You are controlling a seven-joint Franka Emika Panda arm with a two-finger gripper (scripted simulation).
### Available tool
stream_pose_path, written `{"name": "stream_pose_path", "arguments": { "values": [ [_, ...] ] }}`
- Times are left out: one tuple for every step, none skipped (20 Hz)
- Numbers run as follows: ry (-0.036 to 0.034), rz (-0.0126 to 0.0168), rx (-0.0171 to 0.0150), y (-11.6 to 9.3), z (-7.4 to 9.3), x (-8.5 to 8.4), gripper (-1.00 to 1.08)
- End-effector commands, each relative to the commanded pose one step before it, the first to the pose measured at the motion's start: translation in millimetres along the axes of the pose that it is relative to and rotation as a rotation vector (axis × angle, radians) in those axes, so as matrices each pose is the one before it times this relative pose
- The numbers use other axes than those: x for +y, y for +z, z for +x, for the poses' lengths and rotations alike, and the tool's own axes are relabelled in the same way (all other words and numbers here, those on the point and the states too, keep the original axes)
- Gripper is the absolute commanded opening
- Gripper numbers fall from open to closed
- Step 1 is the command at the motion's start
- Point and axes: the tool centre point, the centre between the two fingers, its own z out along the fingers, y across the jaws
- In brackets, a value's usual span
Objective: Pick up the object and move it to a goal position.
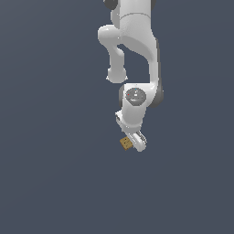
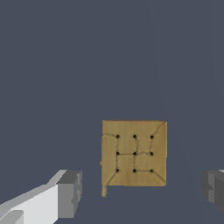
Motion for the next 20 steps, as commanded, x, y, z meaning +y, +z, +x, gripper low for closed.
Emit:
{"name": "stream_pose_path", "arguments": {
  "values": [
    [0.00012,-0.00028,-0.00008,2.91,-0.15,0.11,1.0],
    [0.00069,0.00003,-0.00001,2.6,0.22,0.18,1.0],
    [0.0,0.0,0.0,3.35,-0.23,0.01,1.0],
    [0.00069,0.00002,-0.00001,4.07,0.1,0.2,1.0],
    [0.0,0.0,0.0,4.79,-0.35,0.03,1.0],
    [0.00098,0.00003,-0.00001,5.47,0.15,0.3,1.0],
    [0.00069,0.00002,0.0,5.95,-0.04,0.23,1.0],
    [0.00069,0.00002,0.0,5.31,0.02,0.2,1.0],
    [0.0,0.0,0.0,4.51,-0.28,-0.03,1.0],
    [0.00069,0.00003,0.00002,3.68,0.2,0.08,1.0],
    [0.0,0.0,0.0,2.9,-0.08,-0.18,1.0],
    [0.0,0.0,0.0,2.12,0.01,-0.25,1.0],
    [0.0,0.0,0.0,1.37,0.1,-0.3,1.0],
    [0.0,0.0,0.0,0.7,0.13,-0.28,1.0],
    [0.0,0.0,0.0,0.19,0.07,-0.13,1.0],
    [0.0,0.0,0.0,0.0,0.0,0.0,-1.0],
    [0.0,0.0,0.0,0.0,0.0,0.0,-1.0],
    [0.0,0.0,0.0,0.0,0.0,0.0,-1.0],
    [0.0,0.0,0.0,0.0,0.0,0.0,-1.0],
    [0.0,0.0,0.0,0.0,0.0,0.0,-1.0]
  ]
}}
